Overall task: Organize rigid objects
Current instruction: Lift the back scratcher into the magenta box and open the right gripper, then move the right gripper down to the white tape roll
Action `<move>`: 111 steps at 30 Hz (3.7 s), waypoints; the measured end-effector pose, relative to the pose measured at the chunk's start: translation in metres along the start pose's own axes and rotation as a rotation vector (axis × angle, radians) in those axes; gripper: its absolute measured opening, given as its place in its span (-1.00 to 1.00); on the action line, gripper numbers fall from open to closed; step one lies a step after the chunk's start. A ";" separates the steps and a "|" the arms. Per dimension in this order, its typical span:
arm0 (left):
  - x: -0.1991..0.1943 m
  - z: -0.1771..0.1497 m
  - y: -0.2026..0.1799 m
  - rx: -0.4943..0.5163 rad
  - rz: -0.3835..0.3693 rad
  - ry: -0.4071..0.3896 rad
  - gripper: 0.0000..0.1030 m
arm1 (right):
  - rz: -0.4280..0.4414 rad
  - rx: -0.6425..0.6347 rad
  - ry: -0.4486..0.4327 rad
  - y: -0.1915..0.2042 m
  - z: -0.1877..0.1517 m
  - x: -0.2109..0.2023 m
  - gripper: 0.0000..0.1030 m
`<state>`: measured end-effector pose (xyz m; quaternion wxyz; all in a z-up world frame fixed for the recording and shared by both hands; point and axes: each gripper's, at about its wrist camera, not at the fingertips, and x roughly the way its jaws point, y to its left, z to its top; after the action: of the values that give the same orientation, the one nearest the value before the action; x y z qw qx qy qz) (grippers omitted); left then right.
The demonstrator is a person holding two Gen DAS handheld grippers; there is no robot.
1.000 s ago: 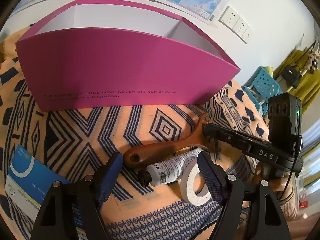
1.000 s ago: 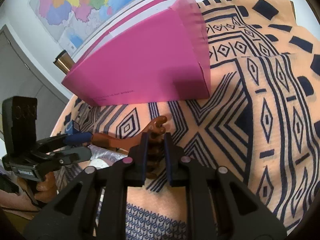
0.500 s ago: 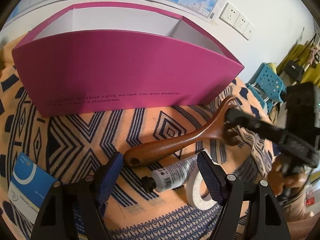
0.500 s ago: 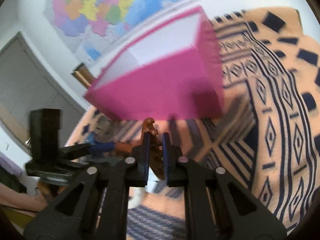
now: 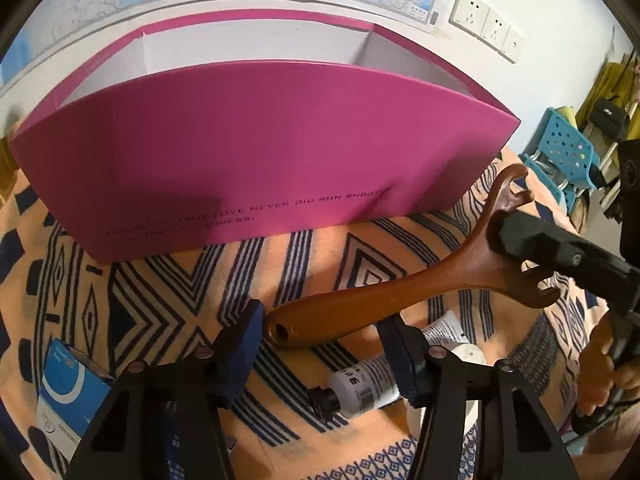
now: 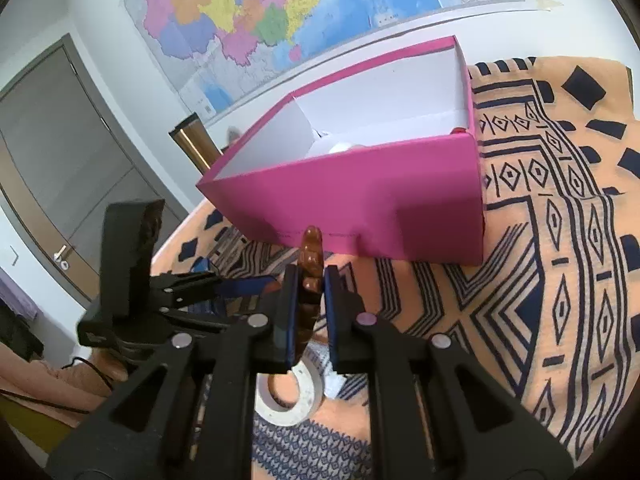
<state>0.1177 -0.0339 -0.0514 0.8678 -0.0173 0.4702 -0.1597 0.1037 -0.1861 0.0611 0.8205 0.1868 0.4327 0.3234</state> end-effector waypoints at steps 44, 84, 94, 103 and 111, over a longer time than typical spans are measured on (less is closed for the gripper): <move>-0.039 0.099 -0.003 0.097 0.053 -0.147 0.09 | 0.172 0.061 -0.143 -0.028 0.106 -0.020 -0.72; -0.077 0.003 0.016 0.034 -0.058 -0.169 0.32 | -0.017 0.018 -0.011 -0.008 0.029 -0.029 -0.24; -0.054 -0.029 0.009 0.023 -0.109 -0.064 0.32 | -0.043 -0.025 0.180 0.002 -0.022 0.004 -0.24; -0.052 -0.035 0.002 0.030 -0.132 -0.042 0.31 | -0.114 -0.142 0.246 0.018 -0.038 0.024 -0.24; -0.049 -0.039 -0.005 0.046 -0.145 -0.026 0.31 | -0.142 -0.182 0.259 0.019 -0.045 0.030 -0.63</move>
<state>0.0591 -0.0194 -0.0327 0.8602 -0.0334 0.4525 -0.2330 0.0720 -0.1505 0.0291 0.7923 0.0376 0.5157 0.3239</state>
